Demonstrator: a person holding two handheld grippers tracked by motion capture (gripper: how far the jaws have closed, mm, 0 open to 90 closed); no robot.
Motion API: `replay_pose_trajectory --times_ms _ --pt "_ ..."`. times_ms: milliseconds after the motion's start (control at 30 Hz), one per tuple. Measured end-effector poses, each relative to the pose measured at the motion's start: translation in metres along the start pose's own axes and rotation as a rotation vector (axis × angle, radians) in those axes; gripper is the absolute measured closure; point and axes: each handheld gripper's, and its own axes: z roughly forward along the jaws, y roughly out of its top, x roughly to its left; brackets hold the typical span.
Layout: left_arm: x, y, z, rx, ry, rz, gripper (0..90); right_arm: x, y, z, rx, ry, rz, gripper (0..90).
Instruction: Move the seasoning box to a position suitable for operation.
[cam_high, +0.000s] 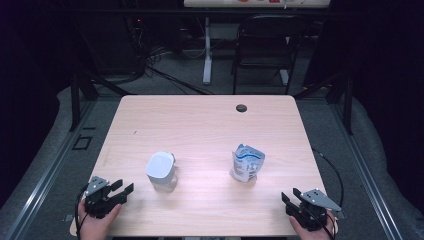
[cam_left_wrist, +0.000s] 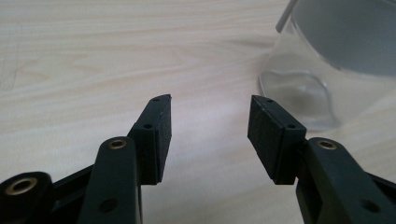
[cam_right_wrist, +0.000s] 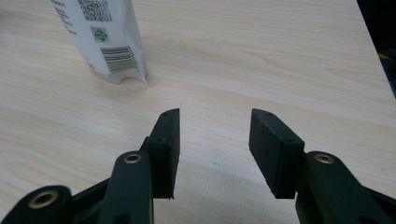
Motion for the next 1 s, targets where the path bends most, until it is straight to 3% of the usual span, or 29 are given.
replay_pose_trajectory --times_ms 267,400,667,833,933,1000 --pt "0.000 0.008 0.014 -0.017 -0.043 -0.031 61.6 -0.003 -0.004 0.001 0.023 0.005 0.027 53.3" --pt "-0.002 0.010 0.019 -0.011 -0.056 -0.019 65.6 -0.002 -0.005 -0.001 0.013 0.014 0.019 53.3" --pt "-0.022 0.016 0.035 -0.004 -0.061 0.014 71.8 0.000 -0.006 -0.002 0.007 0.025 0.022 53.3" --pt "-0.027 0.016 0.037 -0.003 -0.118 0.005 76.9 0.001 -0.008 -0.002 0.018 0.025 0.017 52.4" --pt "-0.031 0.015 0.038 0.005 -0.114 0.036 79.4 0.001 -0.009 -0.001 0.017 0.027 0.025 52.4" --pt "-0.031 0.015 0.037 0.006 -0.122 0.034 79.6 0.001 -0.009 -0.002 0.023 0.027 0.022 52.4"
